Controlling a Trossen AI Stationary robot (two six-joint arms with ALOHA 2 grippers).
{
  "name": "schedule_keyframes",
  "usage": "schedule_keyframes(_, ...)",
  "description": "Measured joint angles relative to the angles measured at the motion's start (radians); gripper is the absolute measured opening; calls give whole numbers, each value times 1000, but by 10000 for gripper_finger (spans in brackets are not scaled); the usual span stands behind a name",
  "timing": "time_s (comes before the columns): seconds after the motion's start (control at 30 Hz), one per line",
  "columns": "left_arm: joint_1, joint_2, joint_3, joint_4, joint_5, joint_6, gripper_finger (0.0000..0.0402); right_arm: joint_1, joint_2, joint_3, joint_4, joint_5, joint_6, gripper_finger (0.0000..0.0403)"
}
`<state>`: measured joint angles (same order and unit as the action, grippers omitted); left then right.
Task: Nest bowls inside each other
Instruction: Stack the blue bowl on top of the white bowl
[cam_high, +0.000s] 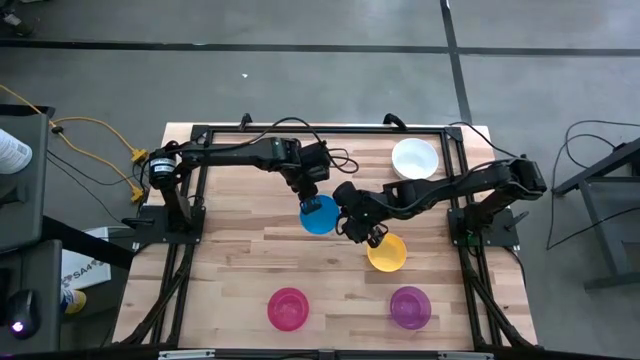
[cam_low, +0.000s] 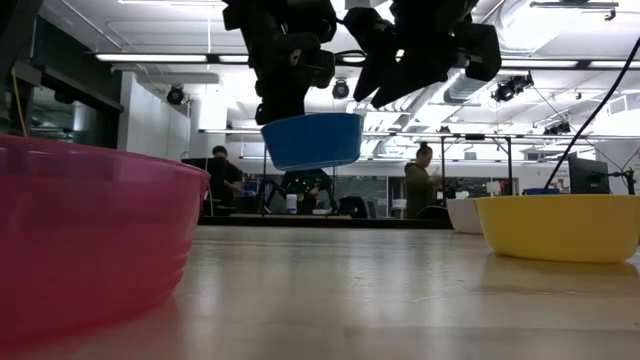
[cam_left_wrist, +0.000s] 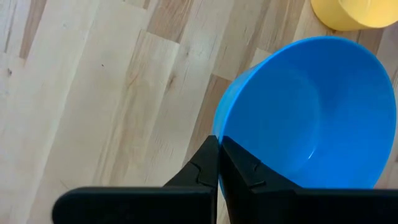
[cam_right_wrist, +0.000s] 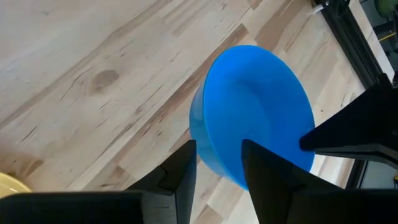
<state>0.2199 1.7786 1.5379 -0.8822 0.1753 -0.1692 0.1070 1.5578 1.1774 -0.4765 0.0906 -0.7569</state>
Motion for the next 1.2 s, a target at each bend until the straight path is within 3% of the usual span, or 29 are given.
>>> schedule_keyframes(0.83,-13,0,0,17,-3,-23,0,-1,0,0,9,-24,55,121)
schedule_keyframes(1.2,-26,1,55,-38,-25,5,0,0,0,0,33,-41,81,121)
